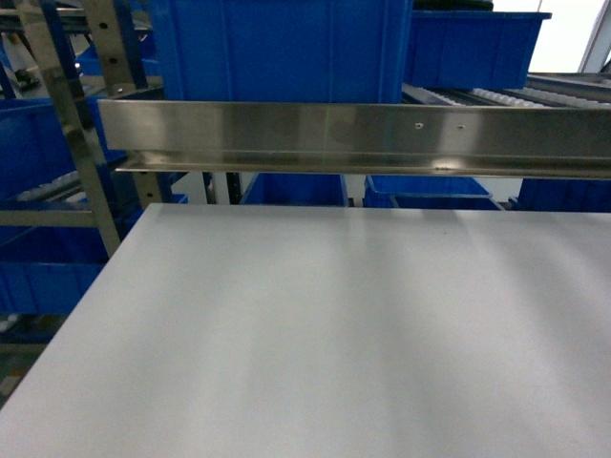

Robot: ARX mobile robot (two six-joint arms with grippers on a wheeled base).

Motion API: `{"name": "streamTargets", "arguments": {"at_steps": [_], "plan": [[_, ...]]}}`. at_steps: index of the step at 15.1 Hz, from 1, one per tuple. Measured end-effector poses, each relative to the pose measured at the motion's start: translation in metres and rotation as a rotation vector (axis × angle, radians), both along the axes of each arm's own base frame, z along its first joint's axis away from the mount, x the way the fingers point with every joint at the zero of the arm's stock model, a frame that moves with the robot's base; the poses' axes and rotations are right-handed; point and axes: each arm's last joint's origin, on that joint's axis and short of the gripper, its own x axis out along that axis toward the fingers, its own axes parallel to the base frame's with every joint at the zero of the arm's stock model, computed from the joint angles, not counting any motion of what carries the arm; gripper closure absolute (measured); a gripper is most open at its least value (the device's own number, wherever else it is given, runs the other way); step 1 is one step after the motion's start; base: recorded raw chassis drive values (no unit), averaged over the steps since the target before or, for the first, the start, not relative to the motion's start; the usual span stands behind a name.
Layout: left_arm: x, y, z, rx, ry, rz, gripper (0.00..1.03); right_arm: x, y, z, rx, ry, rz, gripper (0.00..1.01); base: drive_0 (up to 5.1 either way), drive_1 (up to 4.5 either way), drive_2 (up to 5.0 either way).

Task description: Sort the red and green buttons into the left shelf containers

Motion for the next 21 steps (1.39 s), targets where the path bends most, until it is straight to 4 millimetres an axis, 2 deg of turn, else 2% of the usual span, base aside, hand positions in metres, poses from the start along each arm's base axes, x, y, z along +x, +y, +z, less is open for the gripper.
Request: {"name": "streamTargets", "arguments": {"at_steps": [21], "plan": [[-0.0003,-0.0001,0.0002,0.0,-0.001,0.0,0.77,0.0001,0.0,0.0002,0.0,-0.003,0.001,0.75,-4.9,1.51,3.3]]}}
